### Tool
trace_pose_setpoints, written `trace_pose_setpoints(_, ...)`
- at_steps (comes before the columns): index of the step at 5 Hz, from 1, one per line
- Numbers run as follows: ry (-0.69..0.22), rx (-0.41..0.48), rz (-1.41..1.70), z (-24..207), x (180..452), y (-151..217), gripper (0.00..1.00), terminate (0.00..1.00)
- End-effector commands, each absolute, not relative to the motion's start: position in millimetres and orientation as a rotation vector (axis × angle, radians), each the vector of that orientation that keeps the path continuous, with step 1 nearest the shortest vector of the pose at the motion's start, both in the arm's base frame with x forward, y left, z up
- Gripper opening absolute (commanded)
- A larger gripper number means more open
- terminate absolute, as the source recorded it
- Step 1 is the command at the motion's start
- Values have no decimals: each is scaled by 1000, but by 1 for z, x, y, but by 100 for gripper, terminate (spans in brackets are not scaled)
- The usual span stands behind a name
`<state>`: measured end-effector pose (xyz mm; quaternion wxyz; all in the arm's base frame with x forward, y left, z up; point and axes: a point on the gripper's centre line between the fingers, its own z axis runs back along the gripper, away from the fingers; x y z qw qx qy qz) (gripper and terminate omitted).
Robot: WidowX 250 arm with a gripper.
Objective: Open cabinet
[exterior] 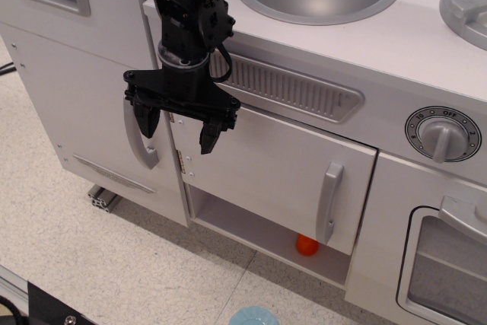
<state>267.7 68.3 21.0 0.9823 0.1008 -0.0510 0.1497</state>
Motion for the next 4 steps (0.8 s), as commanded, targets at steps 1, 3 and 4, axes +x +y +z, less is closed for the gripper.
trace_pose_setpoints(1,-103,203,301,21,268,68,100,0)
trace_pose_setpoints(3,-184,112,129,-1,271,4,100,0)
trace_pose_setpoints(4,-263,35,68,-4,274,-26,100,0)
